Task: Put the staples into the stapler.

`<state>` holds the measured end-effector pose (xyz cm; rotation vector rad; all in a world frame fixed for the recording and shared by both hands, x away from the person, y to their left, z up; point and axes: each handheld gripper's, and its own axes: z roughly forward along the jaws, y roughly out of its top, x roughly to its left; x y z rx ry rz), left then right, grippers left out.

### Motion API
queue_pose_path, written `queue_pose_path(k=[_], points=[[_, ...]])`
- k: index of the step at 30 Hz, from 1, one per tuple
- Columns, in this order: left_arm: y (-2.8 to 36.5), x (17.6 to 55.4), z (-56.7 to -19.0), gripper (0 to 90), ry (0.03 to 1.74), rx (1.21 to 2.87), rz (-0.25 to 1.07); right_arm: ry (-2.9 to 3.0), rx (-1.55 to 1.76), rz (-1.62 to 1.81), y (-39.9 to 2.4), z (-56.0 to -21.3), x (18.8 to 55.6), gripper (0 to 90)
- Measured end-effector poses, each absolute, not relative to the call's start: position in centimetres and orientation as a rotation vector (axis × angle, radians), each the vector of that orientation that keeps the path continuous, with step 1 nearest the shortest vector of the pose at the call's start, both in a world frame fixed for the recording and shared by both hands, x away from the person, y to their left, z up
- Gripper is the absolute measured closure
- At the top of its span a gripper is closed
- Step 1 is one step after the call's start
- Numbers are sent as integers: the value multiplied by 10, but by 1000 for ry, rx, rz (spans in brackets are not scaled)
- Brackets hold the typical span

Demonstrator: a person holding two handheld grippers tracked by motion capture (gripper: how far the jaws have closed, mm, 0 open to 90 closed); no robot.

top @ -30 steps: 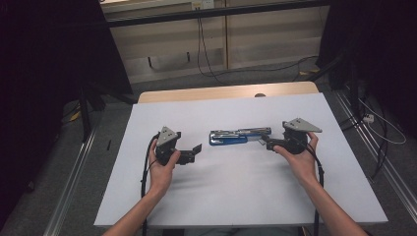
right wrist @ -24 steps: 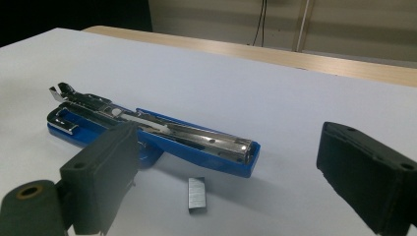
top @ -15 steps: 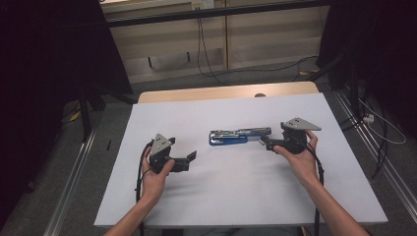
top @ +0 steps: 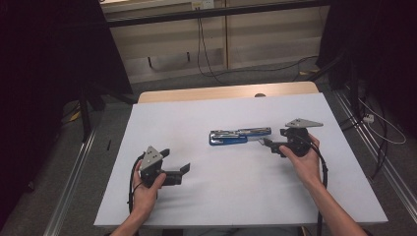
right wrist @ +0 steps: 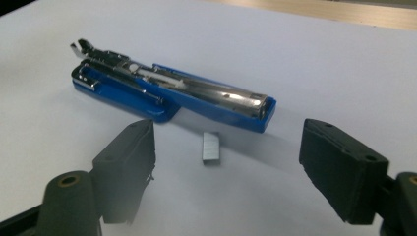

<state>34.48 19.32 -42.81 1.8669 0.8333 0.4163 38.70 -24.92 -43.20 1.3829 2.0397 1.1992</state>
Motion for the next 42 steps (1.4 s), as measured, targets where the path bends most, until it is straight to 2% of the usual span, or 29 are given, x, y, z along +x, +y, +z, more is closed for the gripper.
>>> queue_pose_path(k=[4,7,14,16,22,27,29,36,42], points=[[200,332,-425,48,814,1877,420,2098,1352,1184,-247,-433,389,180],[206,324,-422,48,805,1871,454,2135,1343,1165,-245,-434,390,204],[206,328,-422,48,822,1866,466,2224,1324,1124,-237,-435,396,346],[205,330,-423,48,827,1872,462,2254,1319,1099,-235,-436,399,422],[200,329,-423,48,813,1878,453,2320,1303,1026,-230,-438,407,527],[200,329,-423,48,803,1889,451,2362,1326,972,-229,-437,414,558],[200,329,-423,48,805,1885,449,2379,1319,947,-228,-437,417,596],[201,329,-423,48,808,1881,444,2426,1333,913,-226,-437,423,612],[199,328,-423,48,789,1889,451,2437,1338,875,-226,-440,428,659]])
